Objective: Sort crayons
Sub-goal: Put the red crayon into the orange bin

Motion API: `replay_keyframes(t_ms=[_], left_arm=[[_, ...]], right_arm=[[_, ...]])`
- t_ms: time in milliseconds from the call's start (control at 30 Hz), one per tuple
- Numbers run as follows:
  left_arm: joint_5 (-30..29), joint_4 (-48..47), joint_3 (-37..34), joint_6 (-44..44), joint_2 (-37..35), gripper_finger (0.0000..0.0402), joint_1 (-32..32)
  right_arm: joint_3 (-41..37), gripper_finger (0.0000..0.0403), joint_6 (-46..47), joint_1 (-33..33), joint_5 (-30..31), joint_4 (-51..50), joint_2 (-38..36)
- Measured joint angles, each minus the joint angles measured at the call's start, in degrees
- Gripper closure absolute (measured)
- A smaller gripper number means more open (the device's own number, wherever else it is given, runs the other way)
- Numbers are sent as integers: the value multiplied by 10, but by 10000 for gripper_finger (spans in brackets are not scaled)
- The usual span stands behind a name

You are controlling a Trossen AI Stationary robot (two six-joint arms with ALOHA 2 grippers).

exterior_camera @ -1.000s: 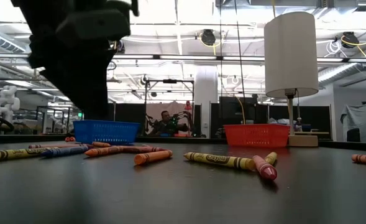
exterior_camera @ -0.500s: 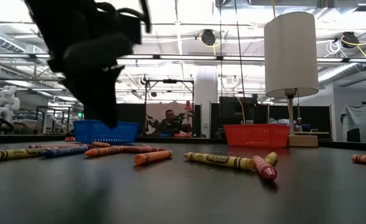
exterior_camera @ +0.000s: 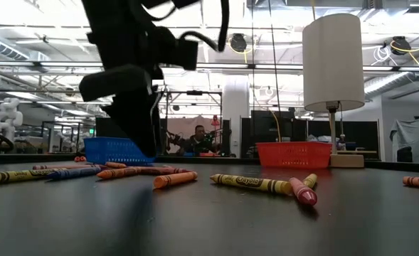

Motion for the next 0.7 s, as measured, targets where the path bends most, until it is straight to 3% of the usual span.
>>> replay_keyframes(t_ms=[367,700], left_arm=[[70,12,0,66,0,197,53],[71,63,-40,76,0,202,54]], right_arm=[[0,282,0,0,0,-1,0],[0,282,0,0,-1,-1,0]])
